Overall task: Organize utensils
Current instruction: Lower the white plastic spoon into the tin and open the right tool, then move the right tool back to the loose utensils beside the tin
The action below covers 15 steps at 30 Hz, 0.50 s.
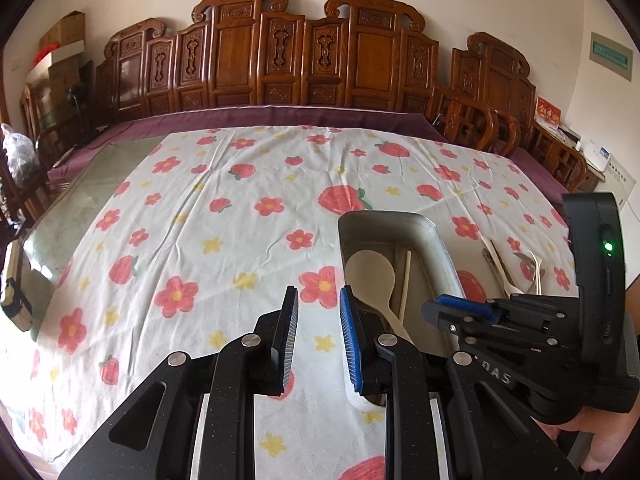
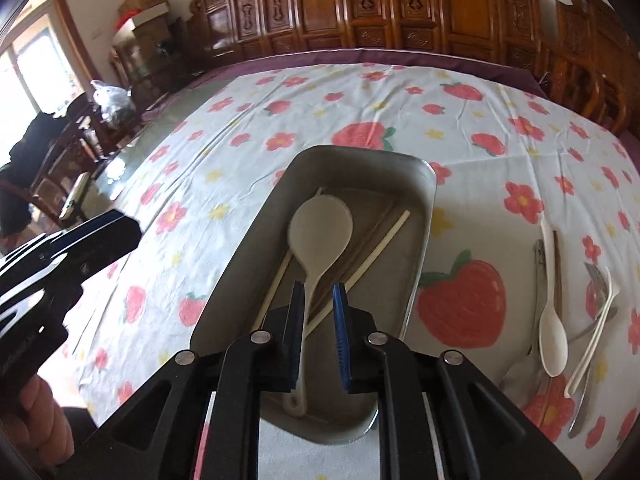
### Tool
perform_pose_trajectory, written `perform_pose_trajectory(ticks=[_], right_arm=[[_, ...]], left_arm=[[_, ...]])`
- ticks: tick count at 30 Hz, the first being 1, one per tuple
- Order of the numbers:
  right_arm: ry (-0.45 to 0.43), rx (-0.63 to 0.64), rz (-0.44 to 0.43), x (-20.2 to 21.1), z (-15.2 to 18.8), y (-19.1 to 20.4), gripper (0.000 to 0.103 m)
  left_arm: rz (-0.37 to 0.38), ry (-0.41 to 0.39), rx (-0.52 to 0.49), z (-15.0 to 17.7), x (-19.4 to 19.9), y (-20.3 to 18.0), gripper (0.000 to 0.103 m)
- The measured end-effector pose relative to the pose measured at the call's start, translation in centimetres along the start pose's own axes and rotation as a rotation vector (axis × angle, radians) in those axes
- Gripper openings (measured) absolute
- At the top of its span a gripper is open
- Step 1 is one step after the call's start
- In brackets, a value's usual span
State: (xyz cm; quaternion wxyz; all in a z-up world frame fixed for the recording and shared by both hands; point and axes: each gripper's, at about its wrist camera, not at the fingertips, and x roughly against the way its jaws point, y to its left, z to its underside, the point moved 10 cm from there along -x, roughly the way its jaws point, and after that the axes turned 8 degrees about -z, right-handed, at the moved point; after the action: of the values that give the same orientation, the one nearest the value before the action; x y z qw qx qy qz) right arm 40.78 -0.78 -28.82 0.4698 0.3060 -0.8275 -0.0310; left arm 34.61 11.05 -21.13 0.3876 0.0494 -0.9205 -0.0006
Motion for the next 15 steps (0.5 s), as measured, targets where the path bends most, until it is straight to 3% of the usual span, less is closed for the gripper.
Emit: perform_pose_trajectory(ticks=[9,15], right_arm=[[-0.06,0.031,0.062,4.6,0.8,-3.4,0.016],[-0.094,0.013,0.126,8.2,2.6,-7.5,0.016]], left_arm=[[0.021,0.008,-0.031,0.7,0.1,-1.6,0.02],[0.053,-0.011,-0.084,1.2,0.9,-4.2,0.026]])
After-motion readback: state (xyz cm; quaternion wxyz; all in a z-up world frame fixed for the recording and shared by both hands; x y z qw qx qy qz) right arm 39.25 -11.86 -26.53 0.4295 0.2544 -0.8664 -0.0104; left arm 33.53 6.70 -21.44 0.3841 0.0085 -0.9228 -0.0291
